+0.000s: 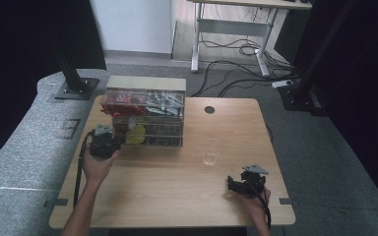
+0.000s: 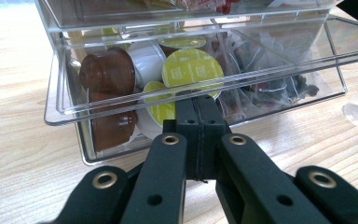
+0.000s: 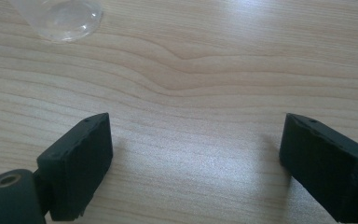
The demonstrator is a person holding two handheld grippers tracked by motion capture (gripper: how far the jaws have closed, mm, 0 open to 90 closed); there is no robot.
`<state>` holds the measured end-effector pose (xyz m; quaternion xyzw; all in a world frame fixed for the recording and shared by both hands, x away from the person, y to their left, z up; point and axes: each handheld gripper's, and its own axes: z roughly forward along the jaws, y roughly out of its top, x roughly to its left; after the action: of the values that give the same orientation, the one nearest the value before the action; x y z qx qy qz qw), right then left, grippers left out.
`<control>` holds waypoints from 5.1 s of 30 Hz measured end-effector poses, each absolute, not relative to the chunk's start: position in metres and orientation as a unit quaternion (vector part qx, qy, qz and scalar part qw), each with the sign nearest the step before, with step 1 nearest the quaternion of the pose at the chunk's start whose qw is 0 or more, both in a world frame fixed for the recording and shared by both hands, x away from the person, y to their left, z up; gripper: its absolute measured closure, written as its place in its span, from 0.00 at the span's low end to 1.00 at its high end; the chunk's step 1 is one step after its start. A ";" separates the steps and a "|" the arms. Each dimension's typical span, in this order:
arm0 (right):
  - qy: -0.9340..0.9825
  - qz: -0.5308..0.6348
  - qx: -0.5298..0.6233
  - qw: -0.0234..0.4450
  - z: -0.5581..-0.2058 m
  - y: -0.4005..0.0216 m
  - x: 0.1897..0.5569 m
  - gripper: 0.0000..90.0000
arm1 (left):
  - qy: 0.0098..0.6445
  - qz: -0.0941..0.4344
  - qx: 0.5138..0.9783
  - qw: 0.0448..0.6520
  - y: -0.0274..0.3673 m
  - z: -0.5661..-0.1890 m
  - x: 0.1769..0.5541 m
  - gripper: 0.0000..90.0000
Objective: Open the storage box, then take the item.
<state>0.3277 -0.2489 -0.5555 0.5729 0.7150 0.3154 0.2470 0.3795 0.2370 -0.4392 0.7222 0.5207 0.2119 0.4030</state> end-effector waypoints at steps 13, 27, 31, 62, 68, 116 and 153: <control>0.715 0.315 0.573 0.247 -0.556 -0.249 0.328 0.11 | 0.517 0.220 0.721 0.407 0.237 -0.422 0.382 1.00; 0.715 0.315 0.573 0.247 -0.555 -0.249 0.328 0.11 | 0.521 0.224 0.711 0.416 0.240 -0.406 0.389 1.00; 0.715 0.316 0.573 0.247 -0.556 -0.249 0.328 0.11 | 0.520 0.227 0.712 0.414 0.239 -0.404 0.391 1.00; 0.714 0.316 0.574 0.246 -0.555 -0.249 0.328 0.11 | 0.520 0.228 0.705 0.425 0.239 -0.394 0.402 1.00; 0.712 0.317 0.575 0.247 -0.555 -0.249 0.328 0.14 | 0.519 0.229 0.705 0.425 0.239 -0.394 0.402 1.00; 0.712 0.483 0.460 0.218 -0.450 -0.162 0.338 0.36 | 0.510 0.230 0.716 0.418 0.236 -0.393 0.403 1.00; 0.735 0.490 0.421 0.205 -0.438 -0.100 0.363 0.43 | 0.508 0.228 0.717 0.419 0.234 -0.393 0.403 1.00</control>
<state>0.3626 -0.1000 -0.4382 0.4213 0.7349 0.4904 0.2050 0.4033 0.2338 -0.3931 0.7171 0.5084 0.2280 0.4187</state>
